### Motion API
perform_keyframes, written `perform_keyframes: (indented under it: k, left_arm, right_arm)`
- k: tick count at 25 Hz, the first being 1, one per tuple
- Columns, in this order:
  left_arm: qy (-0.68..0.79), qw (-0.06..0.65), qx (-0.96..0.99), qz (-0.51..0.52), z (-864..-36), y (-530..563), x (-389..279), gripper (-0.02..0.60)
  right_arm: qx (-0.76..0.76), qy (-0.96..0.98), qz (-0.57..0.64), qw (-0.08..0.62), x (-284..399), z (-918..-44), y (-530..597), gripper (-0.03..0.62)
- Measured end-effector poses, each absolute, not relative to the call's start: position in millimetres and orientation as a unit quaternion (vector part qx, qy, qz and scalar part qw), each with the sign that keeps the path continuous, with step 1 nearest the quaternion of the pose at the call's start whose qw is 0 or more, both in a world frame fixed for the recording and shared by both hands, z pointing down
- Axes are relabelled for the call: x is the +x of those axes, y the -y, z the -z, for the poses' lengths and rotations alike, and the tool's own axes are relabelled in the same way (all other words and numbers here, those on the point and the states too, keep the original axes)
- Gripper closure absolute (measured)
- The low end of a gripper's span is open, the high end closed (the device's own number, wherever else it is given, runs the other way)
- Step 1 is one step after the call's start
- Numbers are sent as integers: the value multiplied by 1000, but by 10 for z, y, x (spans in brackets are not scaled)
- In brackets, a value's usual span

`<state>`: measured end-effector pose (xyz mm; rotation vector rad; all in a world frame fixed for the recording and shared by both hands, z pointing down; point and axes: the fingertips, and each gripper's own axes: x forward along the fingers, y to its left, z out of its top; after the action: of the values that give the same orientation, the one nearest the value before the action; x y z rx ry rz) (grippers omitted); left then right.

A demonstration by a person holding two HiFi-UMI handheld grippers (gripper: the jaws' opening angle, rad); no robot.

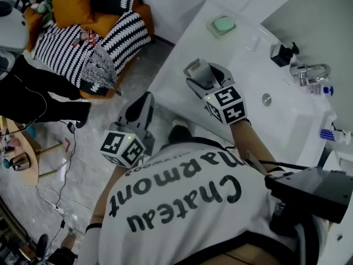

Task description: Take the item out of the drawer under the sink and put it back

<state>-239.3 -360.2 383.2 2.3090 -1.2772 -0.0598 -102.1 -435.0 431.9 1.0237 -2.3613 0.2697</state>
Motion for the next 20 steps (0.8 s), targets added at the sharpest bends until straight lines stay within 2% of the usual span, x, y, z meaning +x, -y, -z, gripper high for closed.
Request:
perform_keyframes:
  k: [20]
  left_arm:
    - [473,256,843,11,-3931,3703,-2319,574]
  right_arm:
    - [375,877,-150,262,-945,-4503,4517,264]
